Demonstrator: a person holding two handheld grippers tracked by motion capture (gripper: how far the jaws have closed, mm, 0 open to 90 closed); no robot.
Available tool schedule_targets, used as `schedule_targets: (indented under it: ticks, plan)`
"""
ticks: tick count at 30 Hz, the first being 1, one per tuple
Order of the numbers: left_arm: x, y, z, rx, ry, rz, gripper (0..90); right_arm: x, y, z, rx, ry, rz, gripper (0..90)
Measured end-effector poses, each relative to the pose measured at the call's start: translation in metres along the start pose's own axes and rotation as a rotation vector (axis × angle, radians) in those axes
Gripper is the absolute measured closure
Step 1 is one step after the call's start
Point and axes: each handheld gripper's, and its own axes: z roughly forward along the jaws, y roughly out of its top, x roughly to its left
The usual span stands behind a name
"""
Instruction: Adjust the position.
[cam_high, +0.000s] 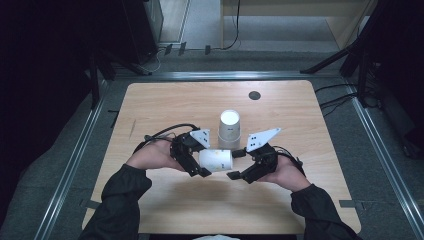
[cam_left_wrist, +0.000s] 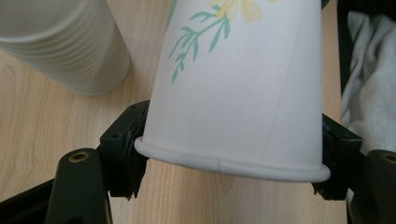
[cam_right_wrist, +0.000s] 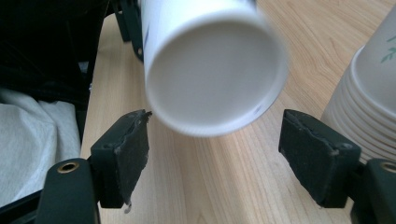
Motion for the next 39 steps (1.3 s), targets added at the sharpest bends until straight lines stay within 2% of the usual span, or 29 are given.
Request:
schedule_targets:
  ticks: [6,16,22,27,29,30,32,39]
  plan:
    - [-0.001,0.001,0.019,0.061,-0.028,-0.014,26.5,0.003,0.001,0.006,0.021,0.013,-0.007,24.6]
    - [-0.004,0.009,0.032,0.086,-0.048,-0.017,26.8,0.003,0.000,0.025,0.090,0.046,-0.036,27.7]
    - [-0.007,0.010,0.035,0.102,-0.044,0.005,26.7,0.005,0.001,0.029,0.107,0.051,-0.058,33.2]
    - [-0.007,0.008,0.032,0.081,-0.055,0.014,24.9,0.007,0.002,0.027,0.108,0.054,-0.070,34.5]
    - [-0.006,0.008,0.031,0.063,-0.072,-0.004,19.3,0.006,0.003,0.026,0.093,0.060,-0.076,34.2]
    - [-0.006,0.007,0.030,0.057,-0.071,-0.002,15.0,0.006,0.003,0.025,0.090,0.057,-0.072,34.2]
    - [-0.005,0.006,0.028,0.051,-0.059,-0.006,13.5,0.006,0.004,0.021,0.079,0.056,-0.068,34.2]
    - [-0.003,-0.003,0.017,-0.046,-0.047,-0.036,13.3,0.003,0.004,0.008,0.032,0.042,-0.055,34.2]
